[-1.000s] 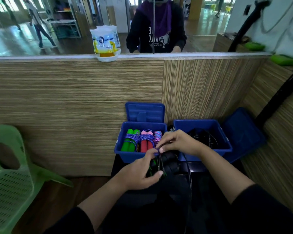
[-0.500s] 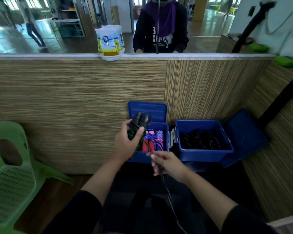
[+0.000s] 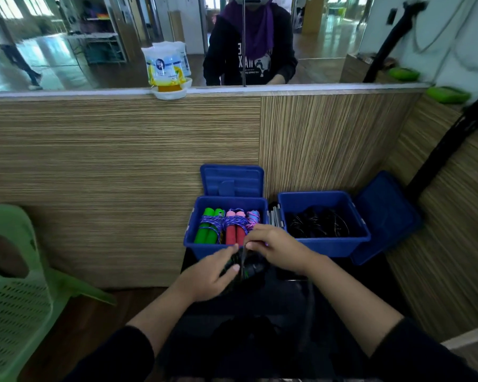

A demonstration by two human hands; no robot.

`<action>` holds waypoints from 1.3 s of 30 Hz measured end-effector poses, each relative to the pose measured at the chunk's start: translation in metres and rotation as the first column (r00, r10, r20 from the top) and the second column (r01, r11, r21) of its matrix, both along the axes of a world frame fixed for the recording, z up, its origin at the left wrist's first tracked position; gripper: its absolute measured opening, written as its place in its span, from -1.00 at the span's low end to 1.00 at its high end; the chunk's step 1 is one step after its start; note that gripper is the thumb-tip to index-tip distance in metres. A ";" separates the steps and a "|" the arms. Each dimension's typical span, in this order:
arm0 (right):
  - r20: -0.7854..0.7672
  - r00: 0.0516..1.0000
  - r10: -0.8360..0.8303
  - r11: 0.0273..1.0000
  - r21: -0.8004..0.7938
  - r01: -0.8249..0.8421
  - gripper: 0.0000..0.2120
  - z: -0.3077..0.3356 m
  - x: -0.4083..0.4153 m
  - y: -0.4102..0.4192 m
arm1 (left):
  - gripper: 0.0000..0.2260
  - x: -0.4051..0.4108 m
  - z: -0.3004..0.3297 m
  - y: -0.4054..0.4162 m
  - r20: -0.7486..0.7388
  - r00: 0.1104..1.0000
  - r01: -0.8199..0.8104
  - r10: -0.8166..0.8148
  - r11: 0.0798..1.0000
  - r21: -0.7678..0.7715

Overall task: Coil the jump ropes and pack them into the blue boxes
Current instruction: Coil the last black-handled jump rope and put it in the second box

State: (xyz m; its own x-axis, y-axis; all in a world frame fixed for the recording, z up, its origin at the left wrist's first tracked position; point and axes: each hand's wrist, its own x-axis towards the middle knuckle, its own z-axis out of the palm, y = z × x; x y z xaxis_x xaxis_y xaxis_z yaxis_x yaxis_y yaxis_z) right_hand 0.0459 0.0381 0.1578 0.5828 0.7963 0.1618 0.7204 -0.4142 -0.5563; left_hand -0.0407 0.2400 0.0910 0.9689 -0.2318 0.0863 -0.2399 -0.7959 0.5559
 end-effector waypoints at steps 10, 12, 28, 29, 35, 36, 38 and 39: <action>-0.814 0.580 0.027 0.964 0.175 0.201 -0.88 0.011 0.013 -0.007 | -0.31 -0.028 0.052 -0.031 0.030 0.993 0.115 -0.111 0.967 -0.229; -0.874 0.485 0.029 0.948 0.177 0.263 -0.84 -0.002 0.009 -0.006 | -0.42 -0.026 0.058 -0.030 0.116 0.989 0.125 -0.090 0.930 -0.344; -0.126 0.991 -0.052 0.997 -0.072 0.043 -0.83 -0.022 -0.063 0.013 | -0.49 0.025 0.016 0.024 0.078 0.886 -0.436 0.457 0.879 -0.196; -0.070 0.997 -0.040 0.996 -0.078 0.034 -0.82 -0.015 -0.060 0.014 | -0.45 0.021 0.009 0.023 0.063 0.909 -0.400 0.413 0.904 -0.150; -0.031 0.999 0.033 0.998 -0.045 -0.034 -0.85 0.014 -0.015 0.004 | -0.17 -0.013 0.004 -0.005 0.031 0.999 -0.038 0.038 0.999 -0.003; -0.075 0.997 0.034 0.999 -0.031 -0.036 -0.86 0.015 -0.008 0.002 | -0.17 -0.016 0.008 -0.011 0.031 0.999 -0.009 0.009 1.000 -0.004; -0.214 0.977 -0.014 0.999 0.043 0.023 -0.88 0.015 0.003 -0.001 | -0.27 -0.018 0.017 -0.020 0.037 0.999 0.020 -0.018 0.998 -0.058; -0.317 0.948 -0.039 0.992 0.105 0.076 -0.89 0.016 0.007 -0.003 | -0.32 -0.018 0.021 -0.022 0.038 0.999 0.018 -0.014 0.995 -0.098</action>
State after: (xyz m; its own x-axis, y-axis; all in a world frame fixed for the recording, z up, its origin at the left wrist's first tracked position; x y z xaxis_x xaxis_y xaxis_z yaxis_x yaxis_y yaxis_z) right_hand 0.0531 0.0352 0.1742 0.6631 0.7467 0.0512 0.4786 -0.3704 -0.7961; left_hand -0.0591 0.2185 0.1123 0.9610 -0.2356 0.1450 -0.2737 -0.7338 0.6218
